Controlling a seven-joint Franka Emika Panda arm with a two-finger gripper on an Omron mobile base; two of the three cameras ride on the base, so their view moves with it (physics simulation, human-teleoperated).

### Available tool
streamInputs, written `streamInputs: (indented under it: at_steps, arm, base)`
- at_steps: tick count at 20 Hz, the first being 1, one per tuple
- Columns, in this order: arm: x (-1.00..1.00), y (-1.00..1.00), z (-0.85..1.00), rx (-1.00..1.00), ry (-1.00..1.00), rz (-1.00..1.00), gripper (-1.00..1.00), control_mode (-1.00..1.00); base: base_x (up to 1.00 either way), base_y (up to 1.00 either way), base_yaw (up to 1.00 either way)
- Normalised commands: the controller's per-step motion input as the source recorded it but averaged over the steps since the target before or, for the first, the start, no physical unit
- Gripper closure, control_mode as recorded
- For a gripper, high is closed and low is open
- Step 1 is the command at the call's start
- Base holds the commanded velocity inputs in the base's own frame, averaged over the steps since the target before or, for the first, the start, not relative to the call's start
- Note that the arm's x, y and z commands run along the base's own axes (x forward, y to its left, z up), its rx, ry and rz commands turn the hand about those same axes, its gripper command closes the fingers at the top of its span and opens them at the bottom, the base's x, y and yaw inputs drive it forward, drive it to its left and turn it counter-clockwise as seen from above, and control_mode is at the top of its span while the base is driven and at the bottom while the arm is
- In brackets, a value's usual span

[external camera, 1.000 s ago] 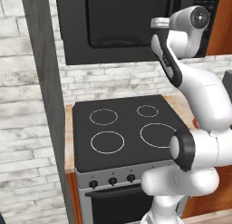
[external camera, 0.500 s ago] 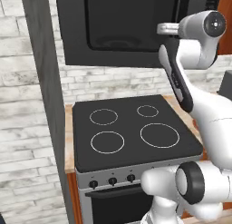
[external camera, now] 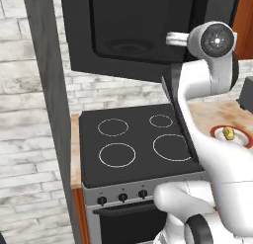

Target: Pick the potato from the counter and place it in the microwave. Then turn on the microwave.

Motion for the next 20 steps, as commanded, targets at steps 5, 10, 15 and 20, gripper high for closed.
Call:
streamInputs:
  at_steps: [5, 10, 15, 20]
  arm:
    - [-0.78, 0.37, 0.00, 0.00, 0.00, -0.19, 1.00, -1.00]
    - [-0.66, 0.31, 0.00, 0.00, 0.00, -0.17, 1.00, -1.00]
    - [-0.43, 0.28, 0.00, 0.00, 0.00, -0.14, 1.00, -1.00]
    - [-0.19, 0.18, 0.00, 0.00, 0.04, -0.09, -1.00, -1.00]
  base:
    - [0.00, 0.00, 0.00]
    - [0.00, 0.00, 0.00]
    - [0.00, 0.00, 0.00]
    - [0.00, 0.00, 0.00]
